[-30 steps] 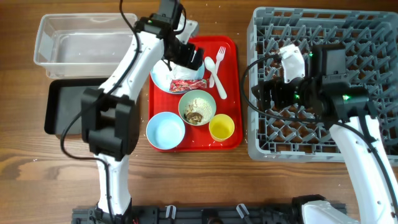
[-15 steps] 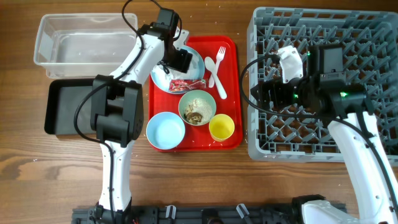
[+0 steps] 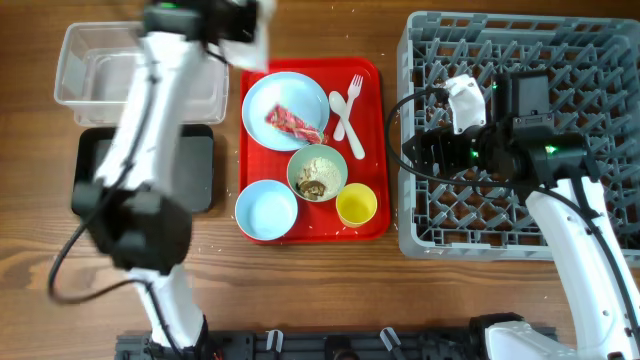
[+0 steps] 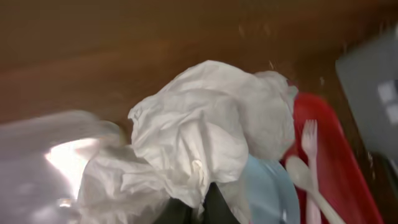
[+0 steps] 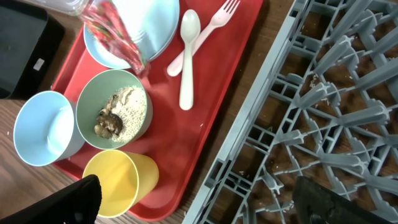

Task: Sort waste into correct bins and load items into the dishwasher rack
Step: 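Grasp the white napkin with the left gripper and drop it in the clear bin, then grasp the red snack wrapper on the blue plate with the left gripper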

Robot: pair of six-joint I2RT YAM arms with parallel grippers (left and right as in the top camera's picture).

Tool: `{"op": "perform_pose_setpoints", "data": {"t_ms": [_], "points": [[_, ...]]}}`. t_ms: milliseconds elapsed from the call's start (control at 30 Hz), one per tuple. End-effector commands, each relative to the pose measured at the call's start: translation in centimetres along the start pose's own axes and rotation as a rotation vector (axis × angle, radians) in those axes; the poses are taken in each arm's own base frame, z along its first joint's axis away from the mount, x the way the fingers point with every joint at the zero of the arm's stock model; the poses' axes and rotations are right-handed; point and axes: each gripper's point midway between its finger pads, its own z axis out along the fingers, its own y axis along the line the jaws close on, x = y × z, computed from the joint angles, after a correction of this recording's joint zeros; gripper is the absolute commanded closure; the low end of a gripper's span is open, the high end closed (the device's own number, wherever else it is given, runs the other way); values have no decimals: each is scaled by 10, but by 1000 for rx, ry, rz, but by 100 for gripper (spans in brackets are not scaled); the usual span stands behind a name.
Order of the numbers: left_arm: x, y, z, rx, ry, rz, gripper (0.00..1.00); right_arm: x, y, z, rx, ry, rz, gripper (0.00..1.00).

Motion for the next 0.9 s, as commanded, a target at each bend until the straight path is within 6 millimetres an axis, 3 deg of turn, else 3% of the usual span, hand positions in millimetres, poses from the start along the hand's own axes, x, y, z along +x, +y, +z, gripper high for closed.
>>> {"op": "perform_pose_setpoints", "data": {"t_ms": [0,67,133,167,200,267,333,367,467,500,567,667,800,867], "points": [[7,86,-3,-141,1,-104,96,-7,1,0,-15,-17,0,0],[23,120,16,-146,32,-160,96,-8,1,0,-14,-23,3,0],[40,139,38,-140,70,-195,95,-9,1,0,-14,-24,2,0],[52,151,55,-148,93,-211,88,-8,1,0,-14,-23,5,0],[58,156,66,-151,105,-219,75,-8,1,0,-14,-22,6,0],[67,158,77,-149,125,-224,26,-7,1,0,-15,-18,7,0],[59,153,70,-146,108,-215,8,-7,1,0,-15,-18,7,0],[52,149,62,-145,91,-208,7,-7,1,0,-15,-18,7,0],[17,118,10,-122,10,-160,6,-7,1,0,-15,-17,7,0],[16,92,-3,-57,25,-90,6,-7,1,0,-15,-17,7,0],[37,30,-9,153,117,63,8,-7,1,0,-15,-18,7,0],[102,-41,10,330,361,287,8,-8,1,0,-14,-23,5,0],[160,-67,51,344,548,353,7,-5,2,0,-16,-9,11,0],[176,-71,62,357,597,351,6,-4,2,0,-17,-6,12,0]]}}
